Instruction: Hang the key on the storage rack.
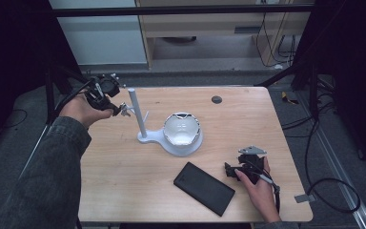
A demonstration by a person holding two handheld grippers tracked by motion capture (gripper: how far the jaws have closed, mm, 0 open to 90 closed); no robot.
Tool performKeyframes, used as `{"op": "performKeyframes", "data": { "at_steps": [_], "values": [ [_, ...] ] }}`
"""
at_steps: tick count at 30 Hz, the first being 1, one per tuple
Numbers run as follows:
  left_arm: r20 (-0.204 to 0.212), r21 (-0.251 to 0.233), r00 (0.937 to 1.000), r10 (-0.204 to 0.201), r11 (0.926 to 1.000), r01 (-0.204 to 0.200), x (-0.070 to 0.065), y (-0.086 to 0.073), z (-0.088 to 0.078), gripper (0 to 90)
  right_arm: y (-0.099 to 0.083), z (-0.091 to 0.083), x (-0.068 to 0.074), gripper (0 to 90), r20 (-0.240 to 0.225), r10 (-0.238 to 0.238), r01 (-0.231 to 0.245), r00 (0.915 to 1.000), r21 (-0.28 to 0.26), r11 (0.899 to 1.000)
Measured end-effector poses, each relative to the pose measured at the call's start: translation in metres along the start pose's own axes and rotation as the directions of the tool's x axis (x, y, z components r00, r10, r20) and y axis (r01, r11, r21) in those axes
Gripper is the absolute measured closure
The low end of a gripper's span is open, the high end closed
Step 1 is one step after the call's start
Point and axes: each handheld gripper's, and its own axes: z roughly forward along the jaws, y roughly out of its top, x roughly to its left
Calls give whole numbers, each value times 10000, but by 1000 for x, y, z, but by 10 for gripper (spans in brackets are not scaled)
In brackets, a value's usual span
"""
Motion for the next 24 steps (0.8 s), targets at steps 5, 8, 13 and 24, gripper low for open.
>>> {"op": "performKeyframes", "data": {
  "at_steps": [5, 8, 13, 24],
  "values": [
    [-63, 62, 10000, -1, 10000, 2, 0, 2, 2, 855, 0, 0, 0, 4, -3, -1, 1, 10000, 0, 10000],
    [-73, 101, 10000, -6, 9999, 7, 0, 2, 4, 855, 0, 0, 0, 4, -29, 7, -7, 10000, -13, 10000],
    [-272, -365, 9996, -98, 9993, 88, 1, 0, 2, 814, 0, 0, 0, 4, -30, -6, 6, 10000, -16, 10000],
    [-623, -1972, 9980, -117, 9804, -8, -18, -25, -21, 453, 0, 0, 0, 4, -24, -10, 10, 10000, -15, 10000]
  ]
}}
